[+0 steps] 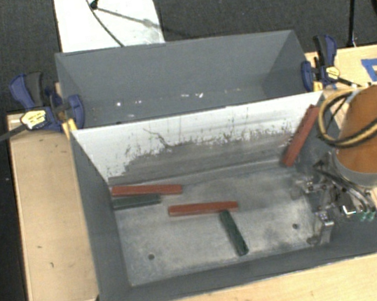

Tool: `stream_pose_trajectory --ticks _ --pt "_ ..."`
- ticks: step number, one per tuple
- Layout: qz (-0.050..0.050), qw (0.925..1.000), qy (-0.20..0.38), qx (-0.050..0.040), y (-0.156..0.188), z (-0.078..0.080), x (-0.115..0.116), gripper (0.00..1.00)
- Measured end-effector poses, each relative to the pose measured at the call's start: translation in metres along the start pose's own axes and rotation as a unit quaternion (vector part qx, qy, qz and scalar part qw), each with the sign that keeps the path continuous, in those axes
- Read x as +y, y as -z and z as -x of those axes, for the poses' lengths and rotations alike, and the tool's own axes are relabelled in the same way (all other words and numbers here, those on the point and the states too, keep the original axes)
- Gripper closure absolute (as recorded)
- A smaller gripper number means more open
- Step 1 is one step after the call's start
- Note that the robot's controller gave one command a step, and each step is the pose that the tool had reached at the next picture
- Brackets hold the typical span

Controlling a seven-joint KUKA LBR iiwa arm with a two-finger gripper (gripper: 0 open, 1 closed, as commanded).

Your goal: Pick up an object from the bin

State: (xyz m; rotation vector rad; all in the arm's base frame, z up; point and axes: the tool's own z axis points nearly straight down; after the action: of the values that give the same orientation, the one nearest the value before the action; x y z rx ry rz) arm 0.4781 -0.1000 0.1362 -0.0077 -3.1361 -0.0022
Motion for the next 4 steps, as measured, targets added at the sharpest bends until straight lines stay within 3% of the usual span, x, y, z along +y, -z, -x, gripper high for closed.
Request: stream_pose_trajectory --ticks 1,2,3,4 --pt "0.002 1.0 -0.004 -0.0014 -0.07 0.04 0.069 0.0" --pt "0.002 0.9999 0.015 -0.0058 -0.065 0.074 0.144 0.0" --pt "-0.001 0.9936 0.113 -0.006 -0.053 0.104 0.137 0.0" --pt "-0.001 0.9935 0.114 -0.0051 -0.054 0.103 0.137 1.0"
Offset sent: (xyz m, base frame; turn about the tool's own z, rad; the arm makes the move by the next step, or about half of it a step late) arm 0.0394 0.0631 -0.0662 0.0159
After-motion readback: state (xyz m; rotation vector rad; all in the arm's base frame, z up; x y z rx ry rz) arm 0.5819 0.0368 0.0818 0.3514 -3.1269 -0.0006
